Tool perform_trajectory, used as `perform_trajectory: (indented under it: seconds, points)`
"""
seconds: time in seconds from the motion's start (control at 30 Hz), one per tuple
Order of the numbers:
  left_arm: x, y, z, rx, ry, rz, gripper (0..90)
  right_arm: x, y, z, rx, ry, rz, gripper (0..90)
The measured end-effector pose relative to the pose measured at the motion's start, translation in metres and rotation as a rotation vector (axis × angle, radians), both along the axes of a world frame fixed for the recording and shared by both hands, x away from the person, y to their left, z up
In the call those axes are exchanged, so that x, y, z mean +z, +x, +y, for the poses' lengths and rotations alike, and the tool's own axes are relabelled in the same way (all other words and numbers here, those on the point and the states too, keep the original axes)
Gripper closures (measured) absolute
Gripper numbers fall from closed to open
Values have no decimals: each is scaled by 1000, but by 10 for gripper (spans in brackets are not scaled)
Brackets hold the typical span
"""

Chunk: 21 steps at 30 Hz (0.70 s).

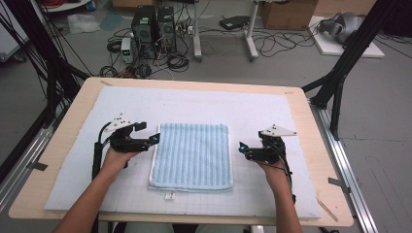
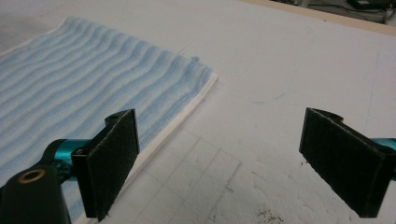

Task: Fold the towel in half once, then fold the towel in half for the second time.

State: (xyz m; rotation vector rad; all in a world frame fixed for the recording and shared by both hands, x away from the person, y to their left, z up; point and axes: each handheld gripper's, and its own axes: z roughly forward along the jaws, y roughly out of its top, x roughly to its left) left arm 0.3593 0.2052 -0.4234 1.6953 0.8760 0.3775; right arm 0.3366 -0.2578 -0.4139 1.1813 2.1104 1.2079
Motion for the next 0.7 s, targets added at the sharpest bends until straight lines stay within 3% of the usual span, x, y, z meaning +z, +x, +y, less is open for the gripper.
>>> perform_trajectory:
  seconds: [0.13, 0.27, 0.33, 0.53, 0.7]
  points:
    - [0, -1, 2, 24, 4, 17, 172, -1, 1, 2, 4, 2, 3, 112]
    - [4, 0, 1, 27, 14, 10, 174, 0, -1, 2, 12, 10, -6, 112]
    - [6, 3, 0, 28, 24, 13, 175, 0, -2, 1, 8, 19, -4, 112]
    - [11, 13, -2, 16, 0, 25, 184, 0, -4, 0, 7, 17, 0, 112]
    - [13, 25, 0, 38, 3, 49, 180, -3, -2, 1, 13, 12, 6, 112]
